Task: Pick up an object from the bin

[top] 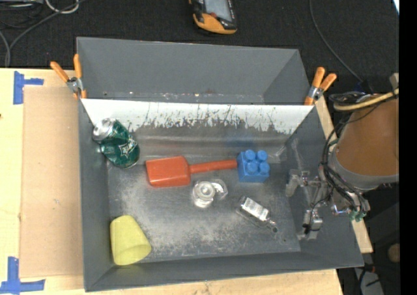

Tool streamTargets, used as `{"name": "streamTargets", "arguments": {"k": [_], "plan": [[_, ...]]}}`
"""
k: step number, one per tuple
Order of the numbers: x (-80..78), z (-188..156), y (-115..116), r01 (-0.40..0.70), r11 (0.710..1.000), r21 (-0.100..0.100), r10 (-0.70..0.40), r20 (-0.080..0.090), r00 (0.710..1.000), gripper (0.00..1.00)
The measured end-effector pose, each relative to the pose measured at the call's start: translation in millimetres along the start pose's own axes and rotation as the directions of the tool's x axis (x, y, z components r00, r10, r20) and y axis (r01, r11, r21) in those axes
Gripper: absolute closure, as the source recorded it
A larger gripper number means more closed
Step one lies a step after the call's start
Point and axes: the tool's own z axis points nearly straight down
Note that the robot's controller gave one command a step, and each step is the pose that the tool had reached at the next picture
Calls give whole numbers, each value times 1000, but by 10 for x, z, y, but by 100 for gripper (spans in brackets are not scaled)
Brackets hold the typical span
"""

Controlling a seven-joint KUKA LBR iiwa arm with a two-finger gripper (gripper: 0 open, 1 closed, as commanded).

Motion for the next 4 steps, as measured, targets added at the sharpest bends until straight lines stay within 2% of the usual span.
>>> {"name": "streamTargets", "arguments": {"k": [1, 2, 3, 4], "plan": [[-19, -43, 9, 6, 1000, 2, -6, 8, 1000, 0], [-208, 970, 167, -197, 980, -2, 197, 1, 980, 0], [-180, 308, 145, -245, 969, -1, 245, 13, 969, 0], [-199, 661, 228, -369, 929, -1, 369, -12, 929, 0]]}}
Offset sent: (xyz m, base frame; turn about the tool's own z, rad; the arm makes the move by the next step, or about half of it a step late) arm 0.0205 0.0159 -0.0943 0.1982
